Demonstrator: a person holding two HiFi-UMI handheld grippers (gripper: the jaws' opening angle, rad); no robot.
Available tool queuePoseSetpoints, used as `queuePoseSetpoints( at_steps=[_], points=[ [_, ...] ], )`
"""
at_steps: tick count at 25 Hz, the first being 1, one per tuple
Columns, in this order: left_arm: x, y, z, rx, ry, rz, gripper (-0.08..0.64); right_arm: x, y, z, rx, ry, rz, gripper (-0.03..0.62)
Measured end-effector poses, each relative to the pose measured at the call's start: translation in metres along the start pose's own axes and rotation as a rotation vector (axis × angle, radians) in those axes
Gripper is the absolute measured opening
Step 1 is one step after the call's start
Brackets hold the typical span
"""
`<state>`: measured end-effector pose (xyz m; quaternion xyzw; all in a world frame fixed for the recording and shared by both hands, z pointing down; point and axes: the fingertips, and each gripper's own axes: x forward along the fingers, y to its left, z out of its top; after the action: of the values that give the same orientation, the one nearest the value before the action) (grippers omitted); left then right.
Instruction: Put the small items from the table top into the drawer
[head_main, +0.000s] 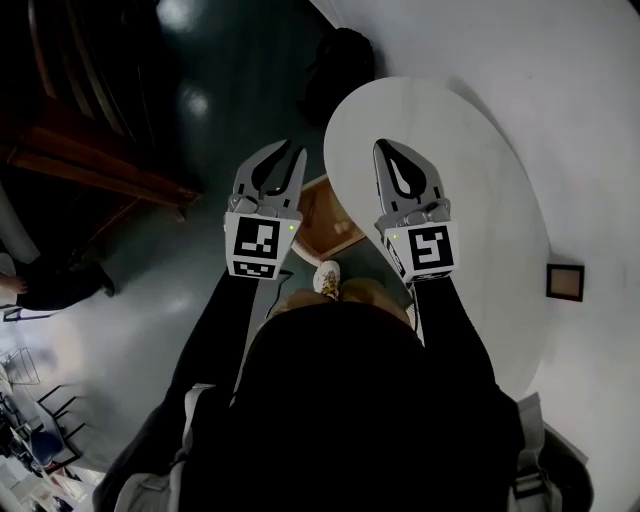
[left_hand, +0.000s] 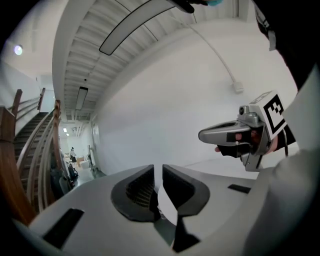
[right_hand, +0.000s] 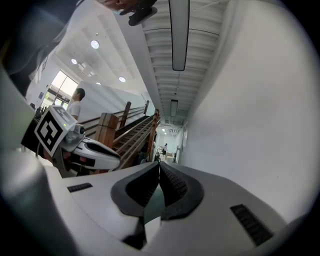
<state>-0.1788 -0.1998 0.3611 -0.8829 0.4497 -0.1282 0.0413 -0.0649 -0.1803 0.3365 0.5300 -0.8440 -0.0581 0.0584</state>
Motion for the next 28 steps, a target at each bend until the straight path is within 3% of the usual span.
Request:
queuePoseSetpoints(
  at_steps=[2,28],
  points=[
    [-0.002,0.006,0.008,0.004,-0.027,0.026,0.015,0.000,0.002,-0.002,0.009,0.008,0.001,0.028],
    [0.002,0.006,0.010,-0.014,-0.037,0.063,0.014,-0.007,-0.001,-0.005,0.011,0.007,-0.010,0.028]
  ],
)
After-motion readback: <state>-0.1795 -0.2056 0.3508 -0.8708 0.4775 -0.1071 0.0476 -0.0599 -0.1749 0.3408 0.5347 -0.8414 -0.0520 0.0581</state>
